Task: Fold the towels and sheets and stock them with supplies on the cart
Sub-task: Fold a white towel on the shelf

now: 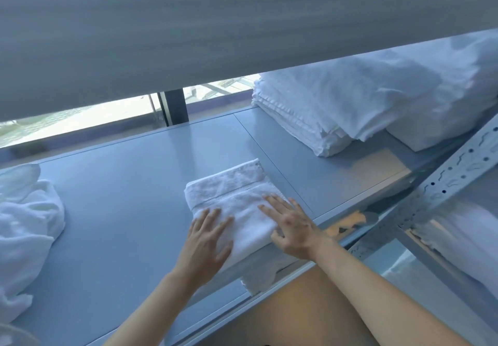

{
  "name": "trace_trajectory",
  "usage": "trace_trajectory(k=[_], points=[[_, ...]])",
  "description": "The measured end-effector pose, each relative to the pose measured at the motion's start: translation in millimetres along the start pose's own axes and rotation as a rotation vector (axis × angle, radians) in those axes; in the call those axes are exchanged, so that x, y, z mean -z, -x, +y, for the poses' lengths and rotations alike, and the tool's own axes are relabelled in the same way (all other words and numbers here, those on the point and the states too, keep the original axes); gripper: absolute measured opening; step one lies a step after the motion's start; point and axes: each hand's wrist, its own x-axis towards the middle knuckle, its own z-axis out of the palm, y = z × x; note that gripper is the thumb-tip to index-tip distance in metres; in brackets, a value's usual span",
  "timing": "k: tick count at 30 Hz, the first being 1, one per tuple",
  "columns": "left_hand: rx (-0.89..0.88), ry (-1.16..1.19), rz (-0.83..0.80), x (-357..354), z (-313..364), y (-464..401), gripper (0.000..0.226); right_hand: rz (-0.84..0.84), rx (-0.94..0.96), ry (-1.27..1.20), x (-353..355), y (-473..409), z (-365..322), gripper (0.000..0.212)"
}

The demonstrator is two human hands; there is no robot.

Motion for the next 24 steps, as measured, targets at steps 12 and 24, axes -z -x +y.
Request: trace_trajectory(k=[12,24], points=[[0.02,0.074,-0.012,-46,30,-49,0.06,0.015,-0.129,0.0,-9,-105,61,0.065],[0.052,0.097,0.048,-73,53,-111,0.06,0.055,-0.026,-0.016,-9,-68,106,0.065]])
